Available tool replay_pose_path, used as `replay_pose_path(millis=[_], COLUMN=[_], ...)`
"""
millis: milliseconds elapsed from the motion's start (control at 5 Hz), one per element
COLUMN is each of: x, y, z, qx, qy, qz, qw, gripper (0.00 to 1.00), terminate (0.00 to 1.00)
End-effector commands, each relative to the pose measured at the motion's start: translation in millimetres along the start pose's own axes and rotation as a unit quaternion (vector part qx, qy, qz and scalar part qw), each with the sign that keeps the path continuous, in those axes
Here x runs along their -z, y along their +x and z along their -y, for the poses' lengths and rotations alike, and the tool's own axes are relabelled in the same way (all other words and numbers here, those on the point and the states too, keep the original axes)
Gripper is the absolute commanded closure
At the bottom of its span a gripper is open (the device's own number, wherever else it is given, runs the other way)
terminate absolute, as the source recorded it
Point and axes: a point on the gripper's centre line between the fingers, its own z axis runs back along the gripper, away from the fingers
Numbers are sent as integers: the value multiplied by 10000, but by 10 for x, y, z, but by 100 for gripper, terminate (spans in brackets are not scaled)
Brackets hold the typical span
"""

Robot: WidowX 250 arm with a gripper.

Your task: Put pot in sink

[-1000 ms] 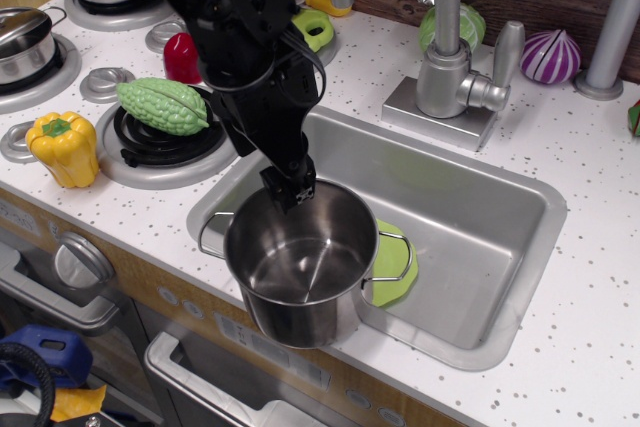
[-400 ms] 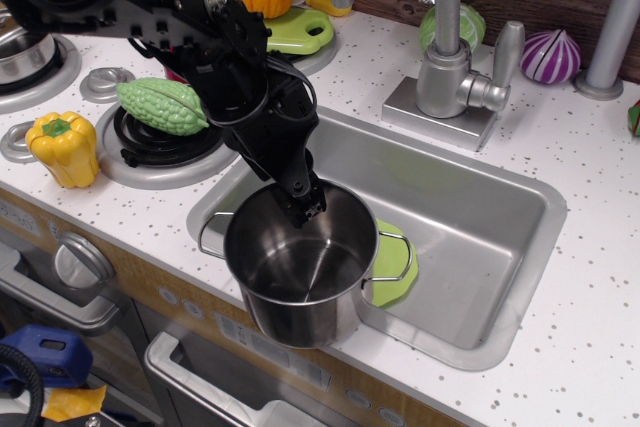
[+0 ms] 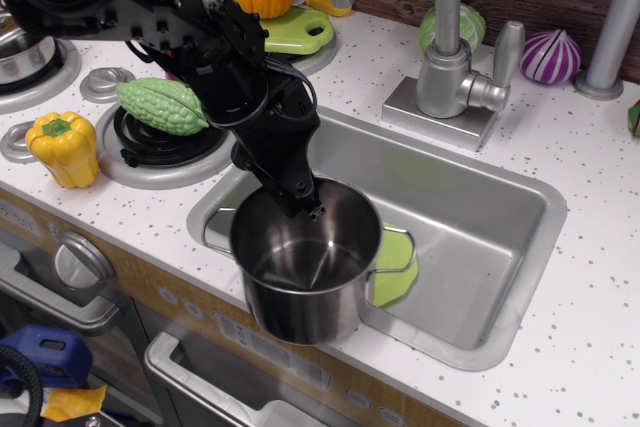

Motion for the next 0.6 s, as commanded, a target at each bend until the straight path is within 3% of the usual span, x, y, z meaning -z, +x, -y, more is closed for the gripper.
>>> replay_pose_path(millis=[0,200,400], x=[-161,-232,-75], y=[121,266,460], z=[-198,-394,-675], qx=[-51,22,253], qy=[71,346,586], qz=[-79,-223,-62], qw=[9999,9991,9979], gripper=[100,100,100], terminate=[0,0,0])
